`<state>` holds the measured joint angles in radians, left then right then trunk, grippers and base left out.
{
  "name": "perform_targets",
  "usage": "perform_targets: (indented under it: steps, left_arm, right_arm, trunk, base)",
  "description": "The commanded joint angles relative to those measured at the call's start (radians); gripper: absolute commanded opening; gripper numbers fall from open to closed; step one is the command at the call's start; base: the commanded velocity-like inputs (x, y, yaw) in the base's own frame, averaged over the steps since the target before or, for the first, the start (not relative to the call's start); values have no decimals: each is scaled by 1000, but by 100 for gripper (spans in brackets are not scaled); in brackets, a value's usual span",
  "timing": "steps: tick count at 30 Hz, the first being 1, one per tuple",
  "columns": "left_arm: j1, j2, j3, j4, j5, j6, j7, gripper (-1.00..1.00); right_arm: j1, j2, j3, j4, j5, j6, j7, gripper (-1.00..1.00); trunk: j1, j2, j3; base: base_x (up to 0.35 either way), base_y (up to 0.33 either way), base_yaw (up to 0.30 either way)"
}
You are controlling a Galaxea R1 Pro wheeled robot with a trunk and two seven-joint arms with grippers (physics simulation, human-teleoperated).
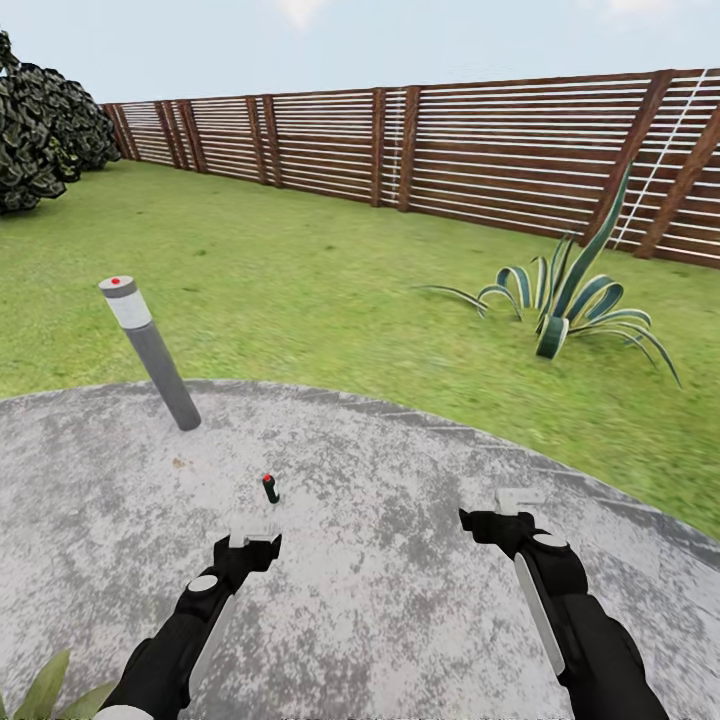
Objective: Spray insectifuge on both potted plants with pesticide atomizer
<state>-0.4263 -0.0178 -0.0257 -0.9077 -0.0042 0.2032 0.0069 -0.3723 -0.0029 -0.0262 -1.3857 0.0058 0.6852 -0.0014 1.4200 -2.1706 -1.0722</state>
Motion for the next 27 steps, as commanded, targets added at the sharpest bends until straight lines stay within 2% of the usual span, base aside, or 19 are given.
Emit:
perform_targets:
  steps: [1,5,18,23,27]
  left_arm:
    - [0,0,-1,-2,0,0,1,100]
    - [3,0,0,-2,0,-12,1,100]
    - [4,0,3,-2,0,-17,1,100]
    - [5,-1,3,-2,0,-37,1,100]
    - [7,0,3,-3,0,-45,1,100]
  right_arm:
    - [0,0,0,-1,0,5,0,100]
    - [0,0,0,-1,0,5,0,100]
    - [0,0,0,-1,0,5,0,100]
    - [0,0,0,-1,0,5,0,100]
    - [0,0,1,-1,0,5,0,100]
  trunk:
    - [0,0,-2]
    - [0,0,-7]
    - [50,-91,-60]
    - [69,-126,-83]
    - [69,-126,-89]
  base:
    - [0,0,0]
    - [0,0,0]
    - [0,0,0]
    - [0,0,0]
    - [0,0,0]
